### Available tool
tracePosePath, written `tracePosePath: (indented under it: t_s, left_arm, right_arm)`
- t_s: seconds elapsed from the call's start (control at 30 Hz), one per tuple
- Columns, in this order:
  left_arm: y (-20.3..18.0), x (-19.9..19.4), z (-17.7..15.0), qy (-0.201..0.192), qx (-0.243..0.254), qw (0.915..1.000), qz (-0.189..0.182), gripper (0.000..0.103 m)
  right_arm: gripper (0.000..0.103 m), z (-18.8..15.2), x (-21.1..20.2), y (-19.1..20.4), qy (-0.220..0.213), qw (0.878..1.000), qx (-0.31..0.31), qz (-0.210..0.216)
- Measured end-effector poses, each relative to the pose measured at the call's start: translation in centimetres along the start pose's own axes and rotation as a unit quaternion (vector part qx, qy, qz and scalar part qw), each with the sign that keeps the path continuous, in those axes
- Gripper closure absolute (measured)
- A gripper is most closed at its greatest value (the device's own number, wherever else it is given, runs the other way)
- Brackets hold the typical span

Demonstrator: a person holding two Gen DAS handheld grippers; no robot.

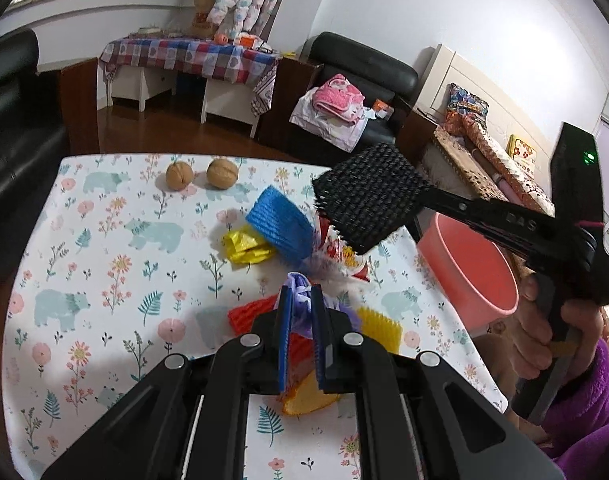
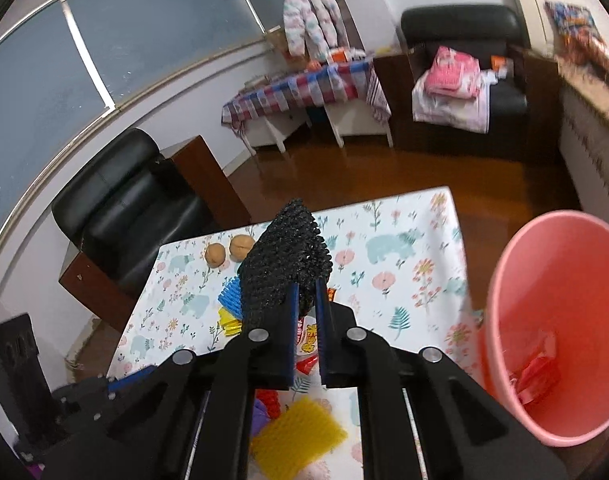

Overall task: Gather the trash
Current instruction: 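Grasp the purple bag with the left gripper while the right gripper grasps the black mesh sponge, then carry the purple bag and black sponge over the pink bucket and release both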

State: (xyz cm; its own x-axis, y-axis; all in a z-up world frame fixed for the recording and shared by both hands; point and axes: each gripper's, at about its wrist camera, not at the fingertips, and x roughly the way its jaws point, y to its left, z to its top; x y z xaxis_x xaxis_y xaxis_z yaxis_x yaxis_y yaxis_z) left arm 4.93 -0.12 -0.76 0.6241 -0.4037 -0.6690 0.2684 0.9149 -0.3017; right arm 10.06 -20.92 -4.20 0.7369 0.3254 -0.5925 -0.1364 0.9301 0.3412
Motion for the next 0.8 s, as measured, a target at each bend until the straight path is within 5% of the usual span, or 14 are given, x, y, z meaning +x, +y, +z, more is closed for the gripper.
tracePosePath:
  t_s: [0.8]
  left_arm:
    - [-8.4, 0.4, 4.1, -0.029, 0.078, 0.996, -0.032, 0.095]
  right_arm:
    - [0.094, -0.3, -9.3, -9.1, -0.082, 0.988, 0.047, -0.123]
